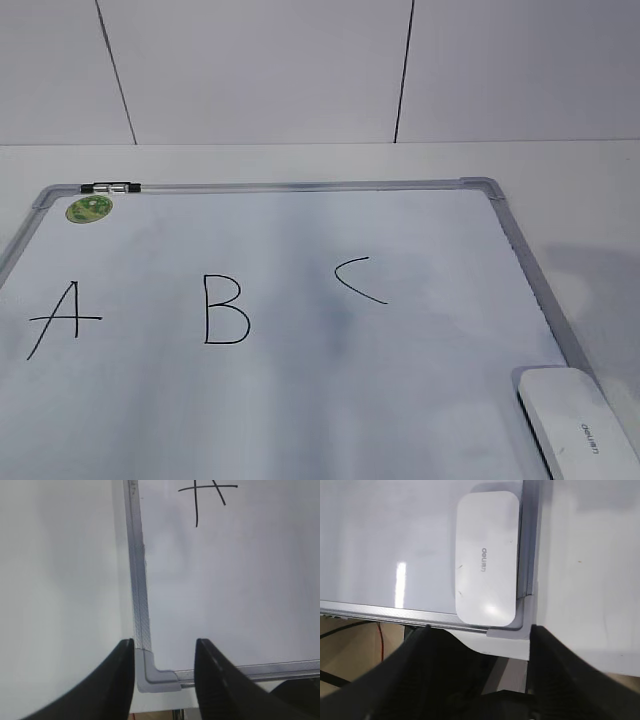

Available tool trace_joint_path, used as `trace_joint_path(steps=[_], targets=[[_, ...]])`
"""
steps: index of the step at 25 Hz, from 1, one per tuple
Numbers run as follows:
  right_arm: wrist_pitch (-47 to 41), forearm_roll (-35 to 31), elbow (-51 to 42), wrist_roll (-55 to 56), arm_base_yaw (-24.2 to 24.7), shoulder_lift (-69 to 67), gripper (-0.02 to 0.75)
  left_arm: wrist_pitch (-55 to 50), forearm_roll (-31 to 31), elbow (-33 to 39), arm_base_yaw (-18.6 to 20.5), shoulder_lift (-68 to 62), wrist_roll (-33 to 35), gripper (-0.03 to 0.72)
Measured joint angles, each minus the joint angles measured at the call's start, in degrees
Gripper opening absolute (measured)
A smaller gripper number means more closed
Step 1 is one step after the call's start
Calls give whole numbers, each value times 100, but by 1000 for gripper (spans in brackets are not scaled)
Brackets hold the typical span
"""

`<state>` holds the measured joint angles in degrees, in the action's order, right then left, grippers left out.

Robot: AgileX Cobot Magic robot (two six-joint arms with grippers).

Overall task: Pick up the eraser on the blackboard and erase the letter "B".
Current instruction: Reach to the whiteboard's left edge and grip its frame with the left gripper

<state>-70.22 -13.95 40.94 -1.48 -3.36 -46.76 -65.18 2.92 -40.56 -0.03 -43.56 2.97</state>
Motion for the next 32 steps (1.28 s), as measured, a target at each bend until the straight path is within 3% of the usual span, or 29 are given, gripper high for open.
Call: trace_joint_path(steps=[16,25,32], targets=[[-4,31,36,-138,0,-424,461,-173,200,-2042,0,-3749,529,297],[-4,59,36,-155,0,-424,461,488,225,-2114,452,-4806,768,296],[-4,59,36,-155,0,-424,461,897,225,-2114,464,-5174,880,295]])
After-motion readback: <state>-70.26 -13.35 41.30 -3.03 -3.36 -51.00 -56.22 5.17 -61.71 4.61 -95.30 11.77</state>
